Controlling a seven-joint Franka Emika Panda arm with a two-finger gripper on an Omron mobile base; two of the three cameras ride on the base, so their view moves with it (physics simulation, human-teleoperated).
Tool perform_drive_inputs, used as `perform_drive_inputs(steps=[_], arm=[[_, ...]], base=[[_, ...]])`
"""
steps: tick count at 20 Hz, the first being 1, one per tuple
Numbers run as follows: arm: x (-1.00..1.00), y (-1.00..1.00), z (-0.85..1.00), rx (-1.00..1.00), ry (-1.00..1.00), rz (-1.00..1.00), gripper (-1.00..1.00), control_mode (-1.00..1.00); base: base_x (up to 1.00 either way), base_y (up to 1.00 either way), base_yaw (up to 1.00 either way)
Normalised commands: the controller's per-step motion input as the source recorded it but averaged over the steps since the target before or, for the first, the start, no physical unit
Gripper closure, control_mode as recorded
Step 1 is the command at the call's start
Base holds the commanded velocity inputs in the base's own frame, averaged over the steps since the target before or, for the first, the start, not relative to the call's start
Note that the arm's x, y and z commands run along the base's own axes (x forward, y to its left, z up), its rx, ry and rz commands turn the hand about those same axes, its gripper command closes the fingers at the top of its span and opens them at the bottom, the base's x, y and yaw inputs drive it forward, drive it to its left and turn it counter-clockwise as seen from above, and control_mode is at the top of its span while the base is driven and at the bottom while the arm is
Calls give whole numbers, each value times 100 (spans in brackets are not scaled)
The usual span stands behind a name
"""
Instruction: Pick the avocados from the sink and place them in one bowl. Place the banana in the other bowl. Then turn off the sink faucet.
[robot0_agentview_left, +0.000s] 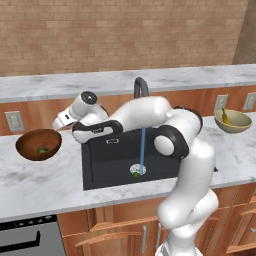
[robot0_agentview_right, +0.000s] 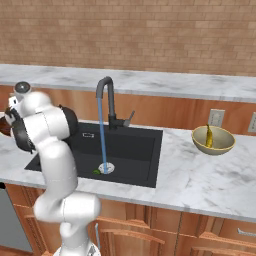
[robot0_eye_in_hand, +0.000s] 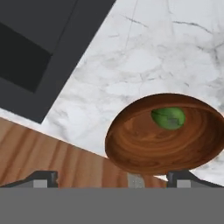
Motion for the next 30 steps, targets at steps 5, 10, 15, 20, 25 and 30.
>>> perform_drive_inputs(steps=[5,10,15,20,25,30], arm=[[-56,-78,12,0,23,-37,-100,-100],[-51,-75,12,0,26,-41,-100,-100],[-31,-67,24,-1,20,-24,-100,-100],[-25,-65,2,-5,21,-1,-100,-100],[-6,-53,0,-7,30,-1,-100,-100],[-1,-38,-12,-10,18,0,-100,-100]], base=[[0,0,0],[0,0,0],[0,0,0],[0,0,0],[0,0,0],[0,0,0]])
